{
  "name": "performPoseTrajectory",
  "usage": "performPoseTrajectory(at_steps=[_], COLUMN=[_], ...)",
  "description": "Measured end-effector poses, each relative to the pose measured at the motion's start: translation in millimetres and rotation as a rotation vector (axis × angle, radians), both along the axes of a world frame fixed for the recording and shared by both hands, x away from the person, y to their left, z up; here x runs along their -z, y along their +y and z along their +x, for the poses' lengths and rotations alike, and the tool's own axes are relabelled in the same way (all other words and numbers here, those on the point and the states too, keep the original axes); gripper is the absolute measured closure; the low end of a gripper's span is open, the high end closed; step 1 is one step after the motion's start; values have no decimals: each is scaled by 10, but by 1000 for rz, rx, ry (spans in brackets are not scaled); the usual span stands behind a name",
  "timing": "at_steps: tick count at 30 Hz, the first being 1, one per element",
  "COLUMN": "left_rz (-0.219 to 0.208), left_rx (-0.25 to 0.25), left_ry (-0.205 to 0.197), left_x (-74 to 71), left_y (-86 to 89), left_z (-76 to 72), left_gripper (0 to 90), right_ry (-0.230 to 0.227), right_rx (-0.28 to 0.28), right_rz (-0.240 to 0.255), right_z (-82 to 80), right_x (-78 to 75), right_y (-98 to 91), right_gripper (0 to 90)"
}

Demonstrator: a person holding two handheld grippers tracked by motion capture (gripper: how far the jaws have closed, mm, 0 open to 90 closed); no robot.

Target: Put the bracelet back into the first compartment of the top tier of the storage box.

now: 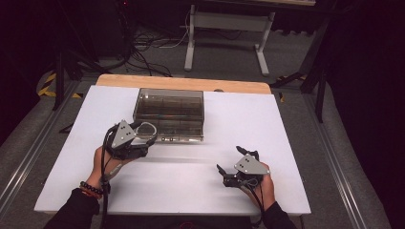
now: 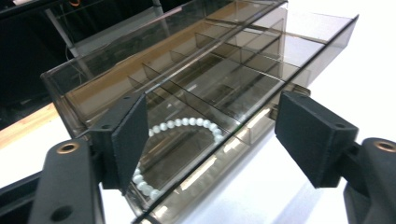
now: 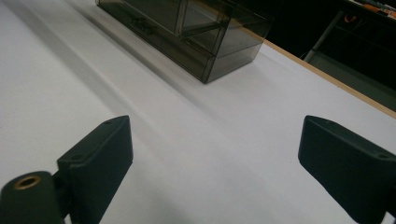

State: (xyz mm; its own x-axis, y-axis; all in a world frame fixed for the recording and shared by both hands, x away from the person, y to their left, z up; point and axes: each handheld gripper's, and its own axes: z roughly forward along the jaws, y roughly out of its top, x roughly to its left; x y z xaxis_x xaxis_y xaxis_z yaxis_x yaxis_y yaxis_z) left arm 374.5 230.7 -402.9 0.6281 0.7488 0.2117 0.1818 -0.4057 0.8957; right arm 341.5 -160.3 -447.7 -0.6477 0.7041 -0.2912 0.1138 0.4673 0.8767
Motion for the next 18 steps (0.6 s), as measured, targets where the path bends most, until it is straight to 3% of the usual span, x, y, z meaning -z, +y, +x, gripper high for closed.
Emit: performPoseTrajectory(at_steps=[2,9,12,18], left_rz=[26,28,9,4], left_rx=[-10,33,14,47], left_ry=[-7,-24,-45,-27], left_x=[7,41,76,179], left_y=[-54,-154,-176,-184], left_z=[-40,-134,-180,-233], left_gripper=[237,331,339,501], right_ry=[0,-1,-6,-8], right_rx=[0,2,3,16], right_rz=[3,-4,-5,6], right_z=[-3,-9,-8,-5], right_x=[-1,2,1,-8], right_y=[-2,4,1,-16], right_gripper=[111,111,110,110])
